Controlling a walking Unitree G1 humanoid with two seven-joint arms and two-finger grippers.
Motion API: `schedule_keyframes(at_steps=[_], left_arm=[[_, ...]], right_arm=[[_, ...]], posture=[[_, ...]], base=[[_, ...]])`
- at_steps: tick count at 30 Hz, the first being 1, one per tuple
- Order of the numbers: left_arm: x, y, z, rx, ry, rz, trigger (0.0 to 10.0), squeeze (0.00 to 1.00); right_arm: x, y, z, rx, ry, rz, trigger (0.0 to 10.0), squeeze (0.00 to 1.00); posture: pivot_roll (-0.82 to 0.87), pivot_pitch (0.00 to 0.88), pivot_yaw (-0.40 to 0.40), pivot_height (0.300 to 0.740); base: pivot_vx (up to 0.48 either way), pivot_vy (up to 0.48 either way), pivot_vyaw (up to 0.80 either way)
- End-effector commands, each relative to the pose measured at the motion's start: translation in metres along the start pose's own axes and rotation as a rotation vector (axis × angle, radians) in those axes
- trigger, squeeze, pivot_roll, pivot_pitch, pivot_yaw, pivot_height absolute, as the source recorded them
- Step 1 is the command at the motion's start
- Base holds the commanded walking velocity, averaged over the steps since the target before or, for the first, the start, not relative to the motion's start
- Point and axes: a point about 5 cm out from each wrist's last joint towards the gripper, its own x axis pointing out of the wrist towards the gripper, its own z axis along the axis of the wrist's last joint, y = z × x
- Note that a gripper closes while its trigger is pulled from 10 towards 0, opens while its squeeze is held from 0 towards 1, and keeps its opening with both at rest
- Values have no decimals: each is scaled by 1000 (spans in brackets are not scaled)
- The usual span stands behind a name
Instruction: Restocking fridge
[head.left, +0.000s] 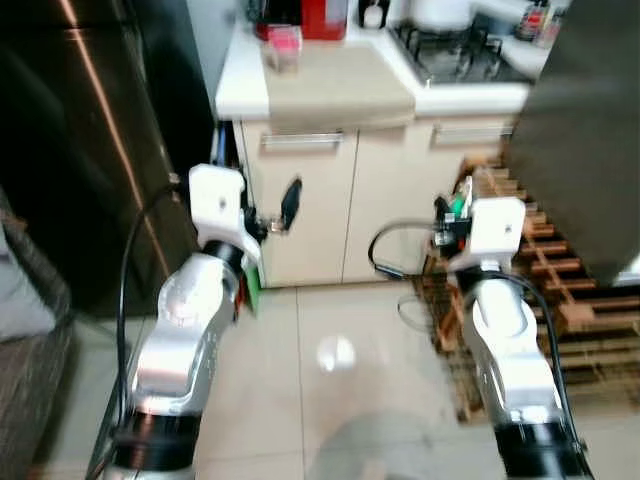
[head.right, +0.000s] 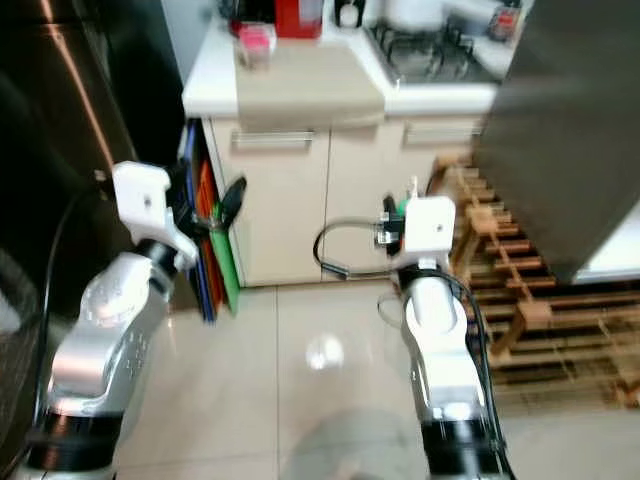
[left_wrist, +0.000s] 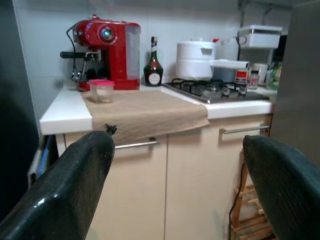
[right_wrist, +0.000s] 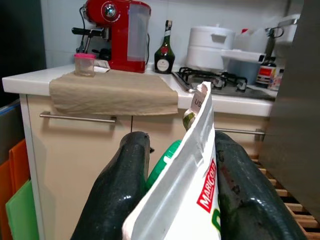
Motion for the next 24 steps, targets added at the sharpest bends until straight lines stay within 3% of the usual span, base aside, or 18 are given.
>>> schedule_keyframes(at_steps=[1, 13, 24], left_arm=[[0, -7, 4, -11, -21, -40, 10000, 0], [-6, -9, 9, -12, -27, -87, 10000, 0], [-3, -5, 4, 7, -5, -63, 10000, 0]], right_arm=[[-2, -5, -2, -7, 11, -15, 10000, 365], [-11, 2, -5, 4, 16, 4, 10000, 357], [-15, 0, -6, -3, 24, 3, 10000, 361]], posture=[[-79, 0, 58, 740], [-78, 0, 72, 740], [-91, 0, 75, 740]], base=[[0, -472, 0], [0, -479, 0], [0, -461, 0]])
